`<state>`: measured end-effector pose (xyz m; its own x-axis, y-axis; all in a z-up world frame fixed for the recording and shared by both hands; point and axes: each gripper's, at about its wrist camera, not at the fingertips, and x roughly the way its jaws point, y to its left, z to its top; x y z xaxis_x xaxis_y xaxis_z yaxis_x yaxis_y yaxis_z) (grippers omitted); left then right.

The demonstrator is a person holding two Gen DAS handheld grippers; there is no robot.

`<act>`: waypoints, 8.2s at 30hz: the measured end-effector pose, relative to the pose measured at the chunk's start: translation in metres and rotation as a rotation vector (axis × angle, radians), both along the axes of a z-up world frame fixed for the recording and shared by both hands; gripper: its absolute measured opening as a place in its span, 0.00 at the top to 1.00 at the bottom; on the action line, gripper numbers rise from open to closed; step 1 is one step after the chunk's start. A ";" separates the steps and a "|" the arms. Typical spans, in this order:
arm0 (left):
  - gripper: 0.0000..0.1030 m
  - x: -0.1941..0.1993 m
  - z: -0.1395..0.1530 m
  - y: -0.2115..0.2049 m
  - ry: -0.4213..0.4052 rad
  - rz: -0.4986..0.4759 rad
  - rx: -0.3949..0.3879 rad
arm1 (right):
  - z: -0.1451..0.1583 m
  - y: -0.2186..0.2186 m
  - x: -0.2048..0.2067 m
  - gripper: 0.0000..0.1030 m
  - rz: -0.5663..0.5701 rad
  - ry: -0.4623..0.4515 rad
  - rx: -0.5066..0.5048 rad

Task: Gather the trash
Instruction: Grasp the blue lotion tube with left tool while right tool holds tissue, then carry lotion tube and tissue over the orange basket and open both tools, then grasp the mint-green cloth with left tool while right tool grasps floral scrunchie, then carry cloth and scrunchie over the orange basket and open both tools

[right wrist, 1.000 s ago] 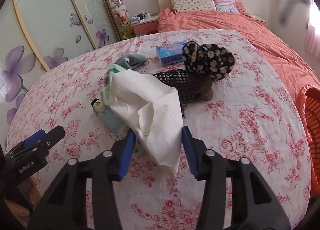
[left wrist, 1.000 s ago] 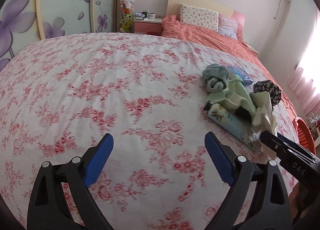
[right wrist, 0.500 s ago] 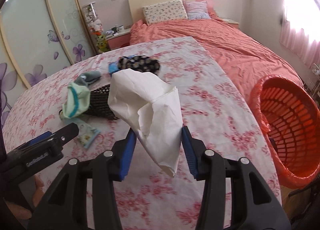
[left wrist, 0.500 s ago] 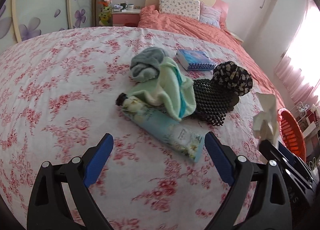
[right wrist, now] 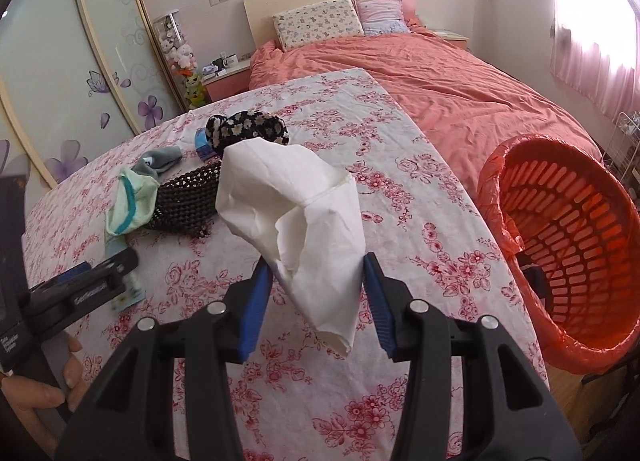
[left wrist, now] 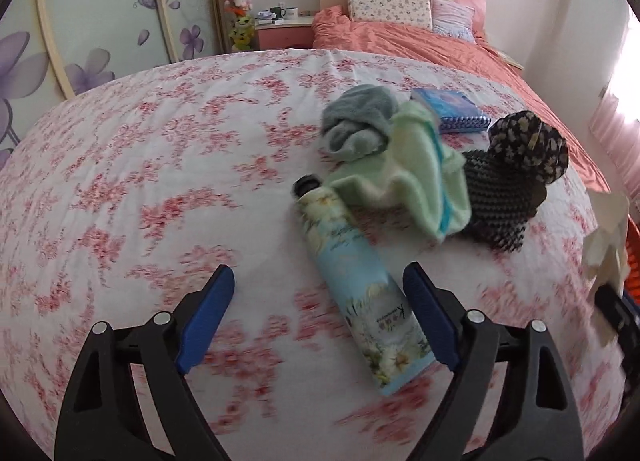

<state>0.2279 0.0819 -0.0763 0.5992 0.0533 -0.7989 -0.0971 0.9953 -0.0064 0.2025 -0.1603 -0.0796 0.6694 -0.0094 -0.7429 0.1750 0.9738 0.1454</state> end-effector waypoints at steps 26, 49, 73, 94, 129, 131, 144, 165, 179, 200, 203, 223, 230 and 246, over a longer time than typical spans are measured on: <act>0.73 0.017 0.005 0.032 -0.041 -0.101 -0.022 | -0.006 0.006 0.014 0.55 0.009 0.021 0.013; 0.73 0.009 0.005 0.040 -0.043 -0.082 -0.056 | -0.010 0.002 0.012 0.72 0.015 0.028 0.012; 0.73 -0.024 0.074 0.002 -0.164 -0.173 -0.067 | 0.056 -0.012 -0.039 0.72 -0.004 -0.106 0.004; 0.73 -0.058 0.120 -0.145 -0.258 -0.486 -0.170 | 0.089 -0.116 -0.105 0.72 -0.211 -0.175 0.019; 0.35 -0.027 0.056 -0.276 -0.113 -0.572 -0.126 | 0.016 -0.255 -0.104 0.40 -0.446 -0.087 0.084; 0.34 -0.026 0.056 -0.258 -0.111 -0.535 -0.108 | 0.018 -0.249 -0.102 0.40 -0.435 -0.083 0.074; 0.31 -0.007 0.059 -0.113 -0.153 -0.207 0.005 | 0.025 -0.161 -0.077 0.40 -0.278 -0.052 -0.009; 0.84 0.038 0.019 -0.026 -0.063 -0.081 -0.105 | 0.009 -0.061 -0.028 0.40 -0.068 0.013 -0.075; 0.74 0.010 0.010 0.045 -0.051 -0.038 -0.039 | 0.012 -0.002 0.026 0.40 0.047 -0.006 -0.039; 0.63 0.013 0.006 0.051 -0.050 -0.013 -0.056 | 0.007 0.027 0.118 0.89 0.070 0.030 -0.028; 0.63 0.013 0.006 0.051 -0.050 -0.013 -0.056 | 0.013 0.013 0.091 0.90 0.048 0.004 -0.034; 0.61 0.013 0.006 0.052 -0.050 -0.008 -0.051 | -0.005 -0.006 0.032 0.47 0.045 0.073 -0.093; 0.61 0.013 0.006 0.053 -0.050 -0.007 -0.051 | -0.012 -0.011 0.047 0.78 0.007 0.101 -0.107; 0.60 0.012 0.006 0.054 -0.054 -0.029 -0.073 | -0.015 -0.010 0.041 0.81 0.014 0.082 -0.117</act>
